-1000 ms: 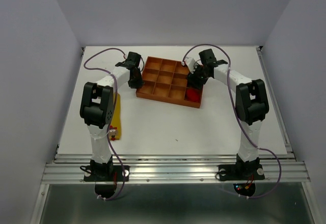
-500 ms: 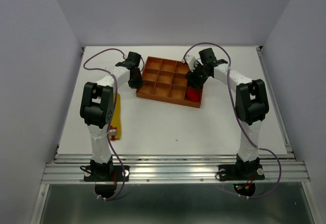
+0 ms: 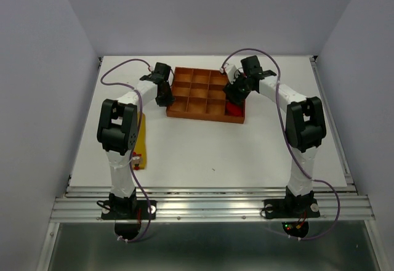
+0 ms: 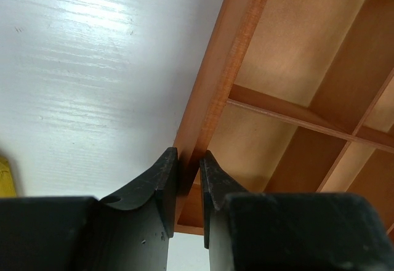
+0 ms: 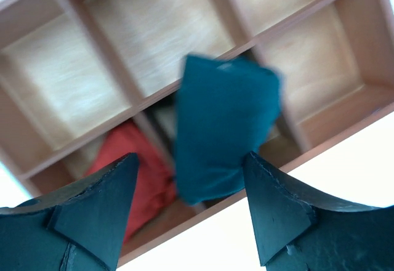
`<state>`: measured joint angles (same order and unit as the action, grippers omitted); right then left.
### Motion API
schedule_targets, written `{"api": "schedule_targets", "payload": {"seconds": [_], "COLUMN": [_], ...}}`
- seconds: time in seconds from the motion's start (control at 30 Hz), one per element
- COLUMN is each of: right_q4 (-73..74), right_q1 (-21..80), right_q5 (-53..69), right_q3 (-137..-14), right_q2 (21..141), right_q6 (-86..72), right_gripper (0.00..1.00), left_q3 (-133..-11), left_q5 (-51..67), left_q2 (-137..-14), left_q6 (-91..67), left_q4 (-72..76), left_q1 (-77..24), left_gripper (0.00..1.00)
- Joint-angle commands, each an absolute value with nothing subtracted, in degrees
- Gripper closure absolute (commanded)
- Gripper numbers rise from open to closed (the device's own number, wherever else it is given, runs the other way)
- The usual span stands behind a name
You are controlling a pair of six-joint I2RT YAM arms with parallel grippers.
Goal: Roll the socks
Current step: Place the sock in the storage box.
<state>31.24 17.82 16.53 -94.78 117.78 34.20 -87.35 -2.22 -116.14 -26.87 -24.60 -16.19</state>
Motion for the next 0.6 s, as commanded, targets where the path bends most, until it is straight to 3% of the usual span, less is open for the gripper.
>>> {"api": "schedule_targets", "payload": {"seconds": [0.0, 0.57], "right_q4": [30.1, 18.8], "right_q1": [19.2, 19.2], "right_q5": [20.5, 7.9], "right_q3": [-97.3, -97.9], "right_q2": [115.0, 118.7], "right_q6": [33.2, 29.1], "right_gripper": [0.26, 0.26], "left_q3": [-86.1, -86.7], "left_q5": [-3.3, -2.9], "left_q2": [-119.2, -119.4], "left_q6": [-32.6, -31.3], "left_q4": [-22.8, -23.0], "left_q1": [-16.2, -16.2], "left_gripper": [1.0, 1.0]}}
